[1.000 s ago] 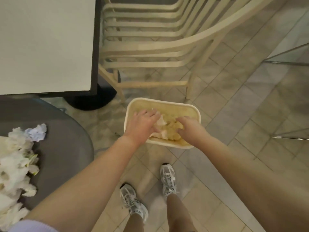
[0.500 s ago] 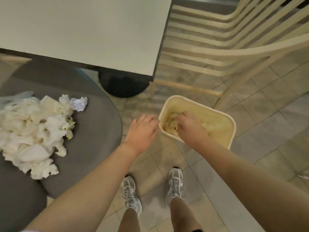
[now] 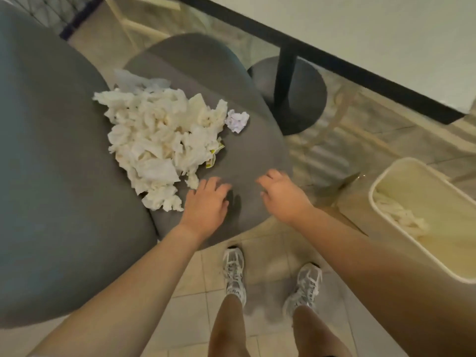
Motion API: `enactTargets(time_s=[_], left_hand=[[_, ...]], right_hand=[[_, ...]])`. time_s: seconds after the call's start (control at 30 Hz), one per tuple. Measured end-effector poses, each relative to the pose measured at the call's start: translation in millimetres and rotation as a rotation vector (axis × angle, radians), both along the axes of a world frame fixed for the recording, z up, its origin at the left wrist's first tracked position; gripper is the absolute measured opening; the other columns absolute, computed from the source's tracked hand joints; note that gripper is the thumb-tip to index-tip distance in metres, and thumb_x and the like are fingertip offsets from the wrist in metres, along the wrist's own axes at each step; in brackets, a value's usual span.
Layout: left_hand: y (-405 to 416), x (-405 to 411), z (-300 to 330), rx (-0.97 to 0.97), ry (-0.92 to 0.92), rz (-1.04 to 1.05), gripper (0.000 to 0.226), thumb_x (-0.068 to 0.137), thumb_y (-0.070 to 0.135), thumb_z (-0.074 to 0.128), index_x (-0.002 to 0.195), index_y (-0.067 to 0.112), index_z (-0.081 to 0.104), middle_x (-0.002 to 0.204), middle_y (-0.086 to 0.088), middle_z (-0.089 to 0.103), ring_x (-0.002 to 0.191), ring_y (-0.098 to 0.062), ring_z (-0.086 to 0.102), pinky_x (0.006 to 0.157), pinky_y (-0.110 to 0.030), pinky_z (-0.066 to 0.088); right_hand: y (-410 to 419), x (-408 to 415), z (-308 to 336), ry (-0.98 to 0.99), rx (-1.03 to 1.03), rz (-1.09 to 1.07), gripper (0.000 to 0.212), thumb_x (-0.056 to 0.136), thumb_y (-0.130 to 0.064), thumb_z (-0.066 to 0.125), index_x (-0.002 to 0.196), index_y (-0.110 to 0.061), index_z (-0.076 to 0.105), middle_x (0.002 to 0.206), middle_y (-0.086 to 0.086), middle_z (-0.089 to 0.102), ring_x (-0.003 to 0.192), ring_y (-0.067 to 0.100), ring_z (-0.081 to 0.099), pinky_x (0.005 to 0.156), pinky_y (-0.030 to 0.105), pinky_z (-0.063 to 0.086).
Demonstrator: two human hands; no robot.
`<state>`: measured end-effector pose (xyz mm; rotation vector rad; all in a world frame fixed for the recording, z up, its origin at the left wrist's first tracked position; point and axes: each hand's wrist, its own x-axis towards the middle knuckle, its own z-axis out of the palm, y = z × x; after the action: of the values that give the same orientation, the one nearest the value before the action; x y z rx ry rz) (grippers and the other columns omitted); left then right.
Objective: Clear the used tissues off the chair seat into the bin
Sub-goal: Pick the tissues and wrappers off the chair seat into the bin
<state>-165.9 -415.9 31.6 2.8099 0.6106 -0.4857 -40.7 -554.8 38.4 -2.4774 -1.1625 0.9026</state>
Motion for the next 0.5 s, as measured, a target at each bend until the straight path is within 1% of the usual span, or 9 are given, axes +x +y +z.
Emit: enactTargets(time_s=[0.17, 0.27, 0.37, 0.43, 0.5], left_hand=[[41.6, -46.6, -22.2, 0.077, 0.092, 0.204, 0.049, 0.088, 0.035, 0.054, 0.134, 0.029, 0.038, 0.144, -0.007, 0.03, 0.128, -0.028, 0.029, 0.091, -0.049, 0.04], [55.2, -64.0, -37.2, 0.062, 0.132, 0.335, 0.053, 0.086, 0.04, 0.057, 0.134, 0.032, 0.037, 0.147, -0.008, 0.023, 0.13, -0.029, 0.024, 0.092, -0.05, 0.039], [71.1, -71.8, -51.5, 0.047, 0.104, 0.425, 0.052, 0.085, 0.045, 0.057, 0.132, 0.031, 0.039, 0.146, -0.01, 0.022, 0.128, -0.031, 0.025, 0.092, -0.052, 0.04], [77.0, -69.1, -56.8, 0.041, 0.064, 0.447, 0.05, 0.086, 0.047, 0.055, 0.131, 0.03, 0.04, 0.144, -0.011, 0.024, 0.126, -0.032, 0.027, 0.091, -0.052, 0.04], [83.4, -65.7, -65.3, -0.016, 0.035, 0.498, 0.047, 0.088, 0.044, 0.052, 0.131, 0.028, 0.041, 0.144, -0.014, 0.023, 0.128, -0.035, 0.025, 0.094, -0.051, 0.038]], right_hand=[[59.6, -33.5, -17.2, 0.045, -0.049, 0.1, 0.036, 0.092, -0.014, 0.049, 0.127, -0.008, 0.049, 0.128, 0.014, 0.043, 0.12, 0.033, 0.038, 0.098, 0.046, 0.042], [88.0, -48.3, -25.1, 0.063, -0.066, 0.168, 0.046, 0.093, -0.016, 0.05, 0.137, -0.012, 0.04, 0.139, 0.012, 0.035, 0.127, 0.033, 0.032, 0.103, 0.046, 0.038], [119.8, -57.1, -31.1, 0.074, -0.014, 0.22, 0.052, 0.093, -0.016, 0.052, 0.142, -0.015, 0.033, 0.152, 0.008, 0.021, 0.134, 0.032, 0.023, 0.108, 0.046, 0.034], [137.6, -58.0, -31.5, 0.056, 0.026, 0.259, 0.056, 0.093, -0.015, 0.052, 0.144, -0.017, 0.029, 0.156, 0.005, 0.014, 0.138, 0.032, 0.018, 0.11, 0.045, 0.032], [161.5, -61.1, -36.8, 0.002, 0.051, 0.342, 0.059, 0.093, -0.015, 0.052, 0.145, -0.018, 0.025, 0.157, 0.005, 0.008, 0.139, 0.033, 0.015, 0.111, 0.045, 0.031]])
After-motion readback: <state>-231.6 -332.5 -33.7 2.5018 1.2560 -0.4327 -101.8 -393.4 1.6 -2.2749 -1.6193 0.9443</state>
